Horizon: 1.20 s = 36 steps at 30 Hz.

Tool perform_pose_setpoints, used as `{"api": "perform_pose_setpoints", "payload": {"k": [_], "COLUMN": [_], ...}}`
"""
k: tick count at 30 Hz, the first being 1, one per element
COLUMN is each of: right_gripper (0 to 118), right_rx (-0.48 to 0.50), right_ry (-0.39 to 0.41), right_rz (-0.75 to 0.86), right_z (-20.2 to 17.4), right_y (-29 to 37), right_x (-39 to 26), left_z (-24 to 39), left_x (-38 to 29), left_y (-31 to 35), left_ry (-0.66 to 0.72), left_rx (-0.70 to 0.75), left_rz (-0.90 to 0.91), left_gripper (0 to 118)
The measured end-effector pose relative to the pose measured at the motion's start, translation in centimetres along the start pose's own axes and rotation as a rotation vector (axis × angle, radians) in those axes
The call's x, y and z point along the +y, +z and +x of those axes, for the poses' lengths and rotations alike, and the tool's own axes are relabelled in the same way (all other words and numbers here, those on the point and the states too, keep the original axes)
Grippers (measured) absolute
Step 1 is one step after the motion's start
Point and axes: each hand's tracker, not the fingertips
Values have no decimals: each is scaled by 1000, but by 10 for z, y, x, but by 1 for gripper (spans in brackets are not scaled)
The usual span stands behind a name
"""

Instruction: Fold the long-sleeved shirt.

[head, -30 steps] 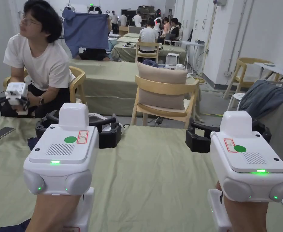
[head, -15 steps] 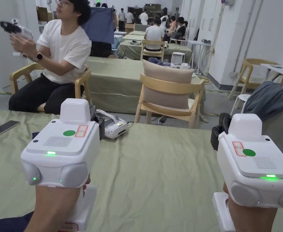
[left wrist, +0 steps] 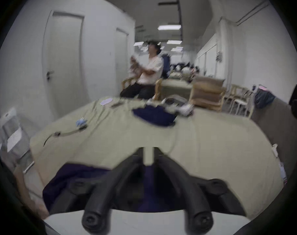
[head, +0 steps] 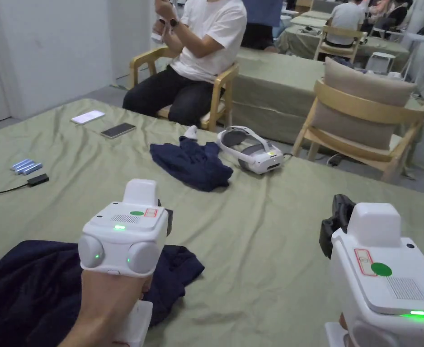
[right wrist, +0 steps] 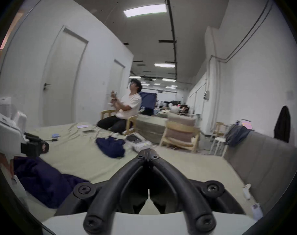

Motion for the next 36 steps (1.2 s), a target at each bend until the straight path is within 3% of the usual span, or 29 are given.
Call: {"api": "perform_pose_setpoints", "payload": {"k": [1,2,5,10,13,14,15,16,17,18,19,22,23,30,32,36], "right_gripper": [0,0,0,0,0,0,0,0,0,0,0,0,0,0,0,0], "right_rx": [34,59,126,188,199,202,202,207,207,201,190,159,142,8,-48,-145], "right_ry": [-5,-19,-38,-11,4,7,8,7,1,-5,-4,-26,-40,-80,-104,-121], "right_rz": [-21,-43,-100,-164,-199,-207,-216,-221,-221,-224,-232,-223,-215,-136,-122,-111], "right_z": [-12,-21,-49,-82,-89,-88,-86,-82,-79,-75,-70,-49,-39,40,64,113], "right_y": [-4,-8,-16,-29,-35,-36,-37,-37,-37,-37,-38,-33,-30,6,16,39], "right_x": [-8,-15,-34,-55,-63,-65,-66,-67,-68,-70,-70,-68,-66,-48,-45,-45], "left_z": [-16,-28,-63,-93,-104,-106,-101,-94,-93,-94,-96,-93,-82,-8,34,131], "left_x": [-14,-26,-66,-109,-134,-143,-140,-126,-121,-117,-109,-84,-72,26,37,25], "left_y": [-7,-12,-46,-112,-137,-136,-129,-122,-113,-103,-101,-71,-57,8,27,34], "left_ry": [-16,-38,4,23,151,131,67,41,59,67,118,215,142,120,33,-7], "left_rx": [35,68,168,230,175,189,192,166,131,138,129,2,8,-204,-282,-436], "left_rz": [-49,-94,-149,-434,-630,-560,-453,-510,-439,-357,-399,-289,-255,-2,36,-22], "left_gripper": [89,110,107,111,96,97,89,70,38,37,35,33,33,33,33,33]}}
